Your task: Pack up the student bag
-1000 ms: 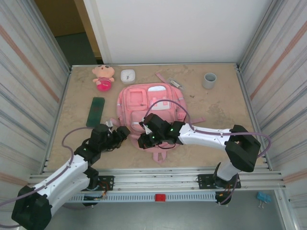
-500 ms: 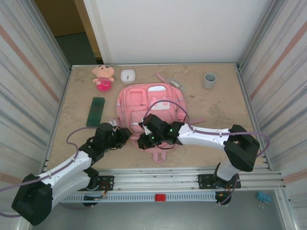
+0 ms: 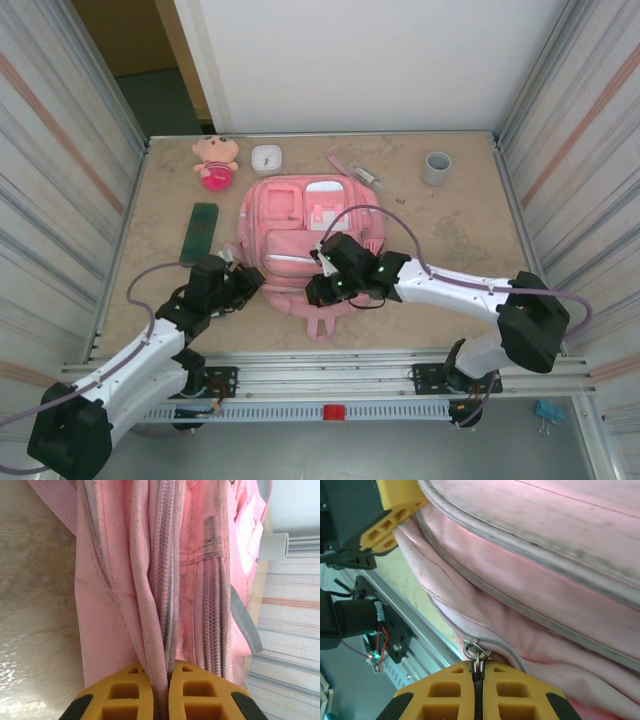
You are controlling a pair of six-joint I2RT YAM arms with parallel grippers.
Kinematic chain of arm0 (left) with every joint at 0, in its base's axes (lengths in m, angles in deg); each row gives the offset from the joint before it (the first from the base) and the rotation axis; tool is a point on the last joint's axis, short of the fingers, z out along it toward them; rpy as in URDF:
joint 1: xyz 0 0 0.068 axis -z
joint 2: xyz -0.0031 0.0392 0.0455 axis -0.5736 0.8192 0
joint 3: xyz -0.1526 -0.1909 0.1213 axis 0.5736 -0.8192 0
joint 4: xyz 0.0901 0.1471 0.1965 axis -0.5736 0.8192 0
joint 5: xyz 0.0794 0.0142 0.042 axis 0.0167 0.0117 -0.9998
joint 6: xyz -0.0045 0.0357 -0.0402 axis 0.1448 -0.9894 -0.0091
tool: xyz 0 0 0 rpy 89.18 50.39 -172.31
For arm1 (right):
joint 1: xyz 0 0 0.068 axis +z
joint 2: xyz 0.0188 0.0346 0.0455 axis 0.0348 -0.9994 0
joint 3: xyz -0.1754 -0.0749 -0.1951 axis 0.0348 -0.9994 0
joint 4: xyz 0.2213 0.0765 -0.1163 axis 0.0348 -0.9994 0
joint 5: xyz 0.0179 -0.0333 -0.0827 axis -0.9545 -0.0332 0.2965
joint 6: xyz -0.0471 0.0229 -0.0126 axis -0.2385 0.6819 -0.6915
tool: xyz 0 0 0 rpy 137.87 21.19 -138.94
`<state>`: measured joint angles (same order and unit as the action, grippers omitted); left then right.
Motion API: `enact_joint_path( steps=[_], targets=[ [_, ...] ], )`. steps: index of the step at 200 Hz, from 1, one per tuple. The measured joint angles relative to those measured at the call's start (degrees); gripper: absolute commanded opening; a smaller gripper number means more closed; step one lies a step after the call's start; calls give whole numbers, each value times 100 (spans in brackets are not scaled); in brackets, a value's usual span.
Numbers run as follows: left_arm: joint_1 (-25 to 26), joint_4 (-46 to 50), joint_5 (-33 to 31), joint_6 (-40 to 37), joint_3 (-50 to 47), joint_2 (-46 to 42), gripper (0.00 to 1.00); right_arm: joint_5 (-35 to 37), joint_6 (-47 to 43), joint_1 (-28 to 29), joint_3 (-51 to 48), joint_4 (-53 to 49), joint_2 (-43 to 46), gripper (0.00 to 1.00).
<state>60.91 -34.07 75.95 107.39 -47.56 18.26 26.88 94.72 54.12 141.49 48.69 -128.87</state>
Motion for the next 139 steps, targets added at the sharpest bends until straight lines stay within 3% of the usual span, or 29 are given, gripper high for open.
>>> enact_joint_path(
  steps=[110,121,139],
  targets=[
    [-52,595,26,-658,459,181,0,-568,-501,-960,-568,-544,612,0],
    [-52,673,24,-734,522,190,9,-603,-507,-992,-597,-546,649,0],
    [-61,776,-22,-916,610,210,42,-605,-514,-997,-605,-557,682,0]
  ],
)
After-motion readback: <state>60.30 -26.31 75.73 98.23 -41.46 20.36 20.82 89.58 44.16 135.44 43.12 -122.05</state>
